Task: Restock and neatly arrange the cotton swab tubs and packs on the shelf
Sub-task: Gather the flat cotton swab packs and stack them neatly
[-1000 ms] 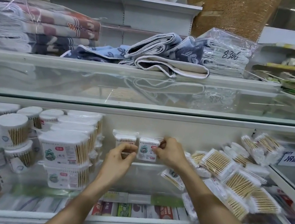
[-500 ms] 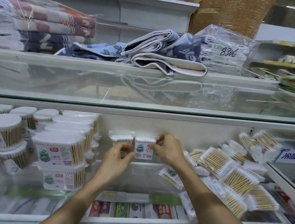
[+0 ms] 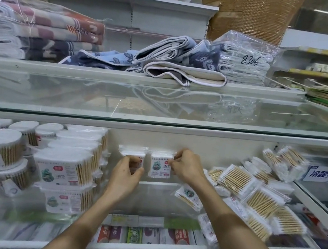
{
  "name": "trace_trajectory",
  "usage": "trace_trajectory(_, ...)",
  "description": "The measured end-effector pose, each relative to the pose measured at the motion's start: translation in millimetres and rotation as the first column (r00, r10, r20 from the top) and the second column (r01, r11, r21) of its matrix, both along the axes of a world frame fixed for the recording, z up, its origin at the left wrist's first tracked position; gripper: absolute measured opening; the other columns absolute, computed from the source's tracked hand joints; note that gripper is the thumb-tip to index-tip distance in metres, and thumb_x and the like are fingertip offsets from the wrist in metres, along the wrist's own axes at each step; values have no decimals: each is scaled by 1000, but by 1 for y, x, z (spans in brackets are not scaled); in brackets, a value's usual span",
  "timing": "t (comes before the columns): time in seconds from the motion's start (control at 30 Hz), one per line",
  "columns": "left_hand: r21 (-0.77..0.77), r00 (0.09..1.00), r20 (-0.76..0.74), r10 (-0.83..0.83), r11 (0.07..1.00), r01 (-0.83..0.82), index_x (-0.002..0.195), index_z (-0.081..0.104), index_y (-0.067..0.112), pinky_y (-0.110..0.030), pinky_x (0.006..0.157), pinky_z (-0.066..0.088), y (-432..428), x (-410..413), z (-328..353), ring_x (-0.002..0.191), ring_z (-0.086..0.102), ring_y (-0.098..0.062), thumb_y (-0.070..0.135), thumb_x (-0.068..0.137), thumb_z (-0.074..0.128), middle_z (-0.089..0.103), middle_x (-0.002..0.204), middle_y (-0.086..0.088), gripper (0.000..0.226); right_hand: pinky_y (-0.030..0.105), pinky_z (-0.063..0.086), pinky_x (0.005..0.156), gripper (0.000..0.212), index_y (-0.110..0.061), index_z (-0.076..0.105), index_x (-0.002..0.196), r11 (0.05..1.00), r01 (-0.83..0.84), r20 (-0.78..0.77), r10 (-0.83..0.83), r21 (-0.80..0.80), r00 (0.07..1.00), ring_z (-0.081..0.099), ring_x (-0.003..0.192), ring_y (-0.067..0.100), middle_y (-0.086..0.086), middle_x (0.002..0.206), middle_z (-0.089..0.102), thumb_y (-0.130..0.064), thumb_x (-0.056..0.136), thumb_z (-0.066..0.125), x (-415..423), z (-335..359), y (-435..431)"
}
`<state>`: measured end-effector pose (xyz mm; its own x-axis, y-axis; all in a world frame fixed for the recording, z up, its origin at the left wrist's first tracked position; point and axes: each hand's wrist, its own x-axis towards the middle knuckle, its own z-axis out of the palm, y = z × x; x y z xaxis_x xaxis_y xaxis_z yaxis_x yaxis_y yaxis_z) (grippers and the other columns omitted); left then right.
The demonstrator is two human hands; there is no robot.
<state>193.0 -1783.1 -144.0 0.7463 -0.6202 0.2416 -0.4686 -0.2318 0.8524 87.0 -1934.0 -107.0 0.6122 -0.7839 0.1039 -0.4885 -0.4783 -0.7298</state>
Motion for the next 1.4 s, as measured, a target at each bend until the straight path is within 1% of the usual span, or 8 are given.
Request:
trace_trajectory(0.17,-34,999,4,-32,999,32,115,59,17,-18,76,46,6,-6,5,96,58,-7,20,96,61,63,111,3,20,42,60,81,16,-3,65,97,993,15,-2,-15,-113,1000,69,88,25,11,100,71,-18,97,62,-18,15,-1)
trace_trajectory(0.27,-86,995,-57,-82,993,77,108,63,17,-32,85,56,7,-15,8,96,62,-13,17,96,61,66,107,2,12,40,55,86,21,-10,63,110,949,65,59,-50,-309,997,64,93,23,8,106,68,-26,97,62,-40,28,-10)
trace_trajectory(0.4,-129,981,-105,-165,980,152,103,64,20,-41,87,57,2,-28,7,96,66,-22,16,95,62,67,102,0,9,45,56,86,51,-10,54,123,909,24,-211,-122,-417,970,62,100,30,12,111,67,-43,88,69,-59,24,-17)
trace_trajectory(0.5,-136,975,-99,-201,973,186,99,63,25,-41,84,58,-2,-35,6,93,67,-23,16,95,63,67,100,-2,10,45,55,79,39,-12,51,120,911,-25,-333,-125,-411,934,61,95,32,14,108,68,-34,91,65,-65,14,-15)
trace_trajectory(0.83,-274,918,-228,-323,927,258,114,62,19,-23,78,58,4,-49,20,96,70,-17,20,96,63,67,111,-2,18,21,54,65,29,-18,60,120,1000,-7,217,13,-29,976,66,92,12,0,109,68,-22,92,67,-86,45,4)
trace_trajectory(1.1,-505,710,-524,-471,843,186,122,58,1,-43,93,56,1,-55,26,109,70,-28,24,102,51,71,119,-15,31,18,54,76,22,-31,73,109,923,-372,178,385,-101,906,65,90,-4,-18,102,71,-41,89,70,-75,36,43)
trace_trajectory(1.23,-522,719,-541,-436,845,120,119,60,-1,-45,90,57,7,-44,27,106,70,-31,14,101,51,73,113,-18,25,15,52,78,18,-25,72,112,963,-266,334,266,-48,904,66,94,-2,-13,102,72,-24,95,66,-69,38,33)
trace_trajectory(1.4,-492,755,-505,-419,858,148,117,63,0,-45,90,56,19,-37,26,102,71,-29,18,97,58,73,110,-17,26,20,55,81,21,-25,71,111,957,-269,382,210,107,900,68,94,3,-9,100,74,-34,91,70,-62,34,31)
